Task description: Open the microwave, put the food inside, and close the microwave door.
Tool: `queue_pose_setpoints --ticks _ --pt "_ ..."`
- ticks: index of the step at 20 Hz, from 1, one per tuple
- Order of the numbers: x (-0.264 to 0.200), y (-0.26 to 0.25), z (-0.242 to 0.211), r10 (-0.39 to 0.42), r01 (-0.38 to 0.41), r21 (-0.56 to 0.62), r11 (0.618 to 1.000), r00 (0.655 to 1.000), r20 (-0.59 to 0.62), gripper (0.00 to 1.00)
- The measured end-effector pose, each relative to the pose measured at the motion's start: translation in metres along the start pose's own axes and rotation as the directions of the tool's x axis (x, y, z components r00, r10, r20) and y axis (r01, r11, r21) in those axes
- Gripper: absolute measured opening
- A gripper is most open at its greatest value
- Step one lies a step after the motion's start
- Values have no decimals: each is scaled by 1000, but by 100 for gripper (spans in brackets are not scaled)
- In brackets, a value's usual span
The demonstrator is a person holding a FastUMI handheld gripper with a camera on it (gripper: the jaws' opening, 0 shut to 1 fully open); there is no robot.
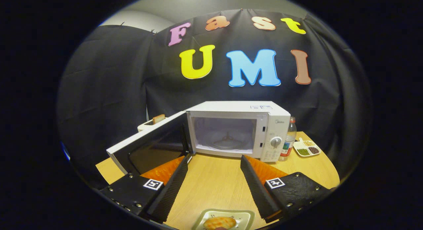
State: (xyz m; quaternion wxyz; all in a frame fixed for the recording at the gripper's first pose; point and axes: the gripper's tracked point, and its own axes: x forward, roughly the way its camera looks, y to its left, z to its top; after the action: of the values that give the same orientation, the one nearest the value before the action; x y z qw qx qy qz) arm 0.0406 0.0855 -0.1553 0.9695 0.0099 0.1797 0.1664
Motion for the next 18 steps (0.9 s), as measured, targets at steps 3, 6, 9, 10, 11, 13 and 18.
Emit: queue_pose_setpoints --ticks 3,6,9,10,11,13,18 --pt "-10 -9 -38 -15 17 21 1000 997 -80 98" --pt "-20 -11 -78 -17 24 41 999 985 -173 98" --pt "-28 -11 -110 -13 31 72 997 970 -243 98" --pt "-30 -11 -119 -12 34 79 996 964 -265 98" --pt "-32 -10 -129 -11 36 82 996 958 -286 98" --pt "-37 -7 -147 -6 33 79 996 946 -325 98" --pt "-42 -6 -185 -10 35 52 998 910 -414 98"
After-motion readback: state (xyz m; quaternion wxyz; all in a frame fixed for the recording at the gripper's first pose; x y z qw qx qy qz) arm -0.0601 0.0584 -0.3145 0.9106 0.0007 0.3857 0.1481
